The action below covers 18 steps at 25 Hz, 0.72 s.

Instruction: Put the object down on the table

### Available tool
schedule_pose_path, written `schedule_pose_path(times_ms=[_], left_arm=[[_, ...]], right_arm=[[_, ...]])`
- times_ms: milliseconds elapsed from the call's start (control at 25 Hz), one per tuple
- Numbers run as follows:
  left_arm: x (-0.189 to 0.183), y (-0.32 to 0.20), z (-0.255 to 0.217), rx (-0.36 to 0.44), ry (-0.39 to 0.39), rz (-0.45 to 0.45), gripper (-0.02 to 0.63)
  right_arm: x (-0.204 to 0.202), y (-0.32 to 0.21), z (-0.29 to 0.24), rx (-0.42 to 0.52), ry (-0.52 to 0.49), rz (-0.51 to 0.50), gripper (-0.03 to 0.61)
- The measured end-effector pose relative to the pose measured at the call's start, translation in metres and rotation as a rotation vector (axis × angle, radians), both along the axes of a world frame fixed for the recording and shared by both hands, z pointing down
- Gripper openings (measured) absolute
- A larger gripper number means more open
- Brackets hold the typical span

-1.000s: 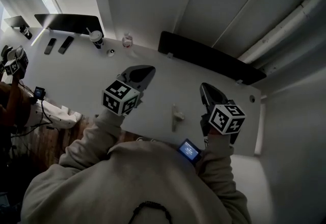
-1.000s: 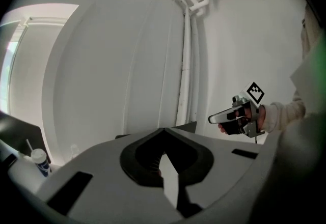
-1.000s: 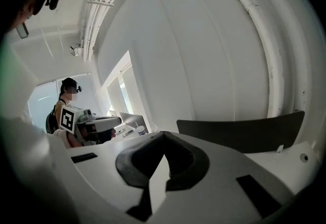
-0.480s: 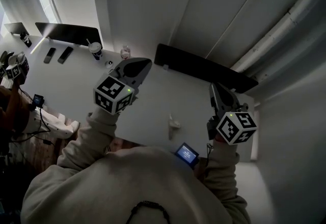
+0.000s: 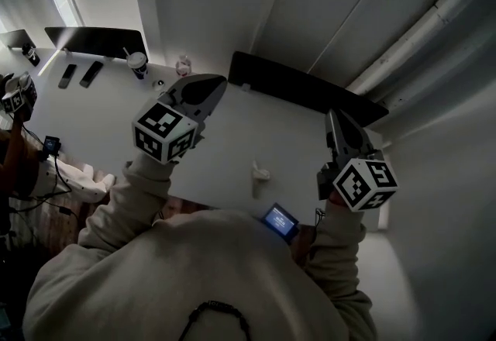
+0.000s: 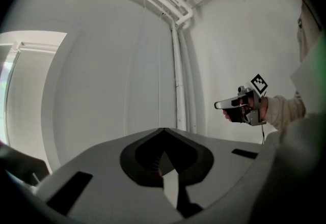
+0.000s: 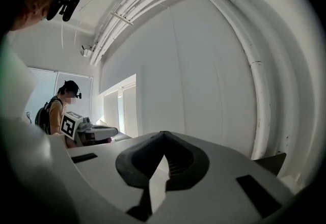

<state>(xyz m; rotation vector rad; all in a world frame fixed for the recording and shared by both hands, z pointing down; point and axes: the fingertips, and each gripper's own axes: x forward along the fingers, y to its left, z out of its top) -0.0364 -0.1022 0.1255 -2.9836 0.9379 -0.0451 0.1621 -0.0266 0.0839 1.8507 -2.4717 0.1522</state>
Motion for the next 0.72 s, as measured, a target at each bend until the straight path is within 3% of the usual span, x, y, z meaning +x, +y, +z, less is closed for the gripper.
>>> schedule_pose_path(times_ms=[440,720], left_arm=[[0.011,0.016,0.028,-0.048,-0.070,0.062,-0.003],[0.017,0.016,0.027,-0.044,-0.052,0.069,-0.003]], right_arm=[[-0.006,0.012,0.013,-0.024,-0.058,-0.003,0.018],[-0.005,0.014,0.016,-0.024,-0.043,-0.001,0.018]])
